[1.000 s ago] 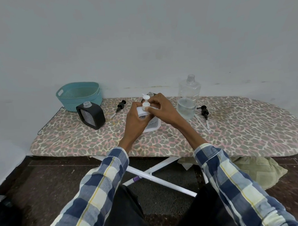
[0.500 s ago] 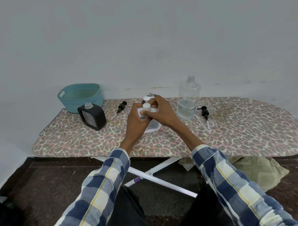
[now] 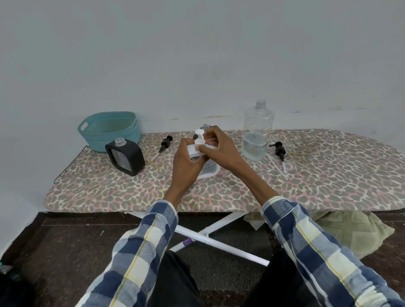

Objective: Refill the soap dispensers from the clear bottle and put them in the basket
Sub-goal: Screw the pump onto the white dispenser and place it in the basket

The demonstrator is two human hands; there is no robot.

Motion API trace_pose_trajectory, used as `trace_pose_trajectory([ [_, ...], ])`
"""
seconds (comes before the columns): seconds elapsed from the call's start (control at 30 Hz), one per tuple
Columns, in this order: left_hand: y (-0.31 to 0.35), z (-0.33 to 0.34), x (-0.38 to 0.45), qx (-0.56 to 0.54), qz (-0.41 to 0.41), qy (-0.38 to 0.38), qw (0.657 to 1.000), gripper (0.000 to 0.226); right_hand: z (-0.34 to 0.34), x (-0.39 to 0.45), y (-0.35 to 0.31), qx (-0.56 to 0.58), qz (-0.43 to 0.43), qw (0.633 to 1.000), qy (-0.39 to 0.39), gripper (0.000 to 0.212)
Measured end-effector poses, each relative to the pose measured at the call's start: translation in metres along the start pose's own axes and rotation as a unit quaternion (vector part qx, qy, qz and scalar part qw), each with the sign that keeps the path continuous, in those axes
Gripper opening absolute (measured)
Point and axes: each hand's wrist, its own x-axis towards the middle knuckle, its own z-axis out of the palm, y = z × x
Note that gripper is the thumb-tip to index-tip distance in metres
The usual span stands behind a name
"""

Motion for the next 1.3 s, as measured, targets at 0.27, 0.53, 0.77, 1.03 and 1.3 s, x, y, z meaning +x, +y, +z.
trace_pose_trajectory([
  [0.27,0.002,0.001,-0.004,-0.014,0.004,0.003,1.000,0.037,0.002,0.001,0.002,-0.010,0.003,1.000,0.023,0.035],
  [0.53,0.004,0.000,-0.004,-0.024,0.005,0.004,1.000,0.041,-0.003,0.000,-0.001,-0.017,0.005,1.000,-0.022,0.031],
  [0.77,0.004,0.003,-0.005,-0.022,0.001,0.013,1.000,0.035,0.010,0.001,0.000,-0.049,-0.026,0.998,0.024,0.030],
  [1.03,0.003,0.003,-0.005,-0.030,-0.002,0.019,0.999,0.038,0.001,0.003,0.000,-0.036,0.002,0.999,-0.006,0.023],
  [1.3,0.002,0.004,-0.005,-0.031,0.002,0.023,0.999,0.036,0.002,0.002,0.001,-0.032,0.005,0.999,-0.002,0.032],
])
